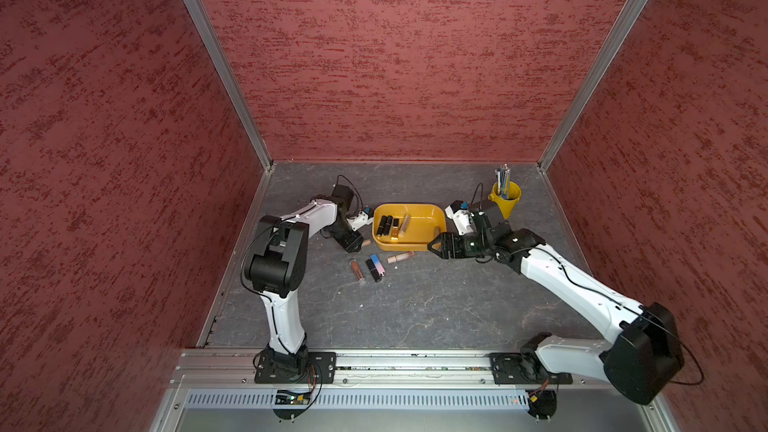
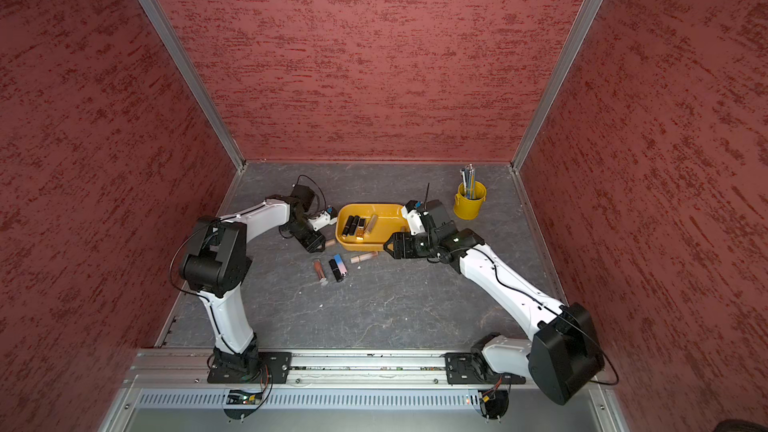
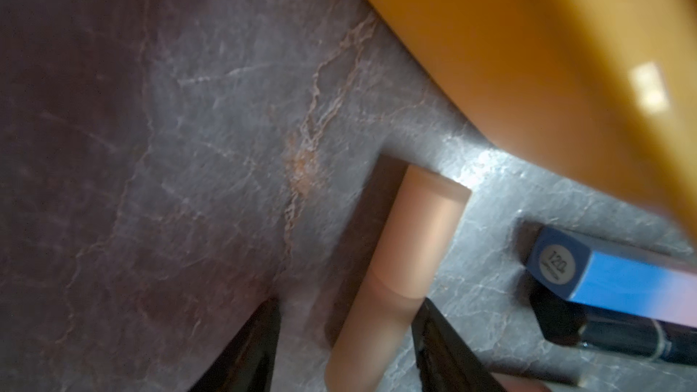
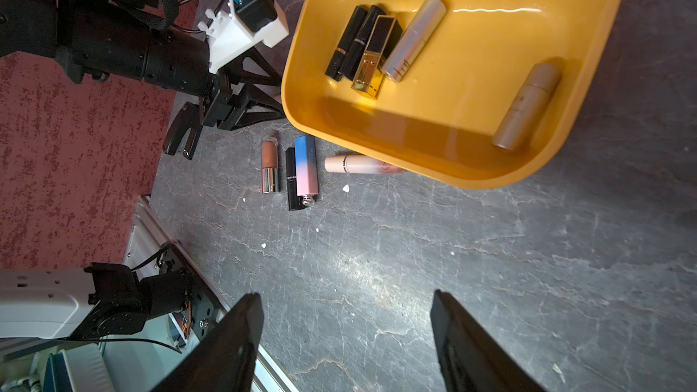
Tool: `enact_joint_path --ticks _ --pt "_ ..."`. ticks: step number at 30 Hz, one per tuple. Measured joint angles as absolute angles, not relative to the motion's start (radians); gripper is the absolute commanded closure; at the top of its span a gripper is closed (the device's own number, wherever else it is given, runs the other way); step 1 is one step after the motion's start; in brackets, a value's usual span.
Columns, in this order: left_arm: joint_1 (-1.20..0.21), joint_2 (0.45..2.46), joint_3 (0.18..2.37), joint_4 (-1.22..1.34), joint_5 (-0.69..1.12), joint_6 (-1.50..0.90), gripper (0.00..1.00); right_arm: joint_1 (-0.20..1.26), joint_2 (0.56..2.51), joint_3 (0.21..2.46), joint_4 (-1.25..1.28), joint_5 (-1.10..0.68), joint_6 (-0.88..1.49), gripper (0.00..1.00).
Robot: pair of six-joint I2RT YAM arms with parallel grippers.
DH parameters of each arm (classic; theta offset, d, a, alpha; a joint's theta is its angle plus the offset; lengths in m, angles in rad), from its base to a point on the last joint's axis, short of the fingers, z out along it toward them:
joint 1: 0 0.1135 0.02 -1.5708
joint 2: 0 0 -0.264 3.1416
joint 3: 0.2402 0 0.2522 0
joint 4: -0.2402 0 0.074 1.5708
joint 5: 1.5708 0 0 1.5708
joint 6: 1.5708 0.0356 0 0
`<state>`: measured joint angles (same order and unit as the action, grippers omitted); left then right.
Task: Put the lipstick into the storage box
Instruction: Pick up the lipstick at the center of the board.
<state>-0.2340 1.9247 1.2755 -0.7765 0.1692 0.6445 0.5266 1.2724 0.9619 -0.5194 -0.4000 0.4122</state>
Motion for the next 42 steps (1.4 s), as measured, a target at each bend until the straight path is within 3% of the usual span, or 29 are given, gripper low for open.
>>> enact_joint_path --ticks 5,21,32,42 --pt "-0.234 1.93 1.279 -0.77 0.151 0.645 0.59 0.527 1.272 0.962 -0.517 -0.4 0.412 0.25" --pt "-0.234 1.939 1.29 -0.773 0.149 0.637 0.8 0.527 1.254 0.958 -0.5 -0.4 0.412 0.25" --pt "-0.213 1.909 1.276 -0.809 0.234 0.595 0.83 0.527 1.23 0.954 -0.496 -0.4 0.413 0.24" --pt "-0.14 1.648 1.235 -0.823 0.339 0.486 0.83 0.527 1.229 0.954 -0.469 -0.43 0.435 0.24"
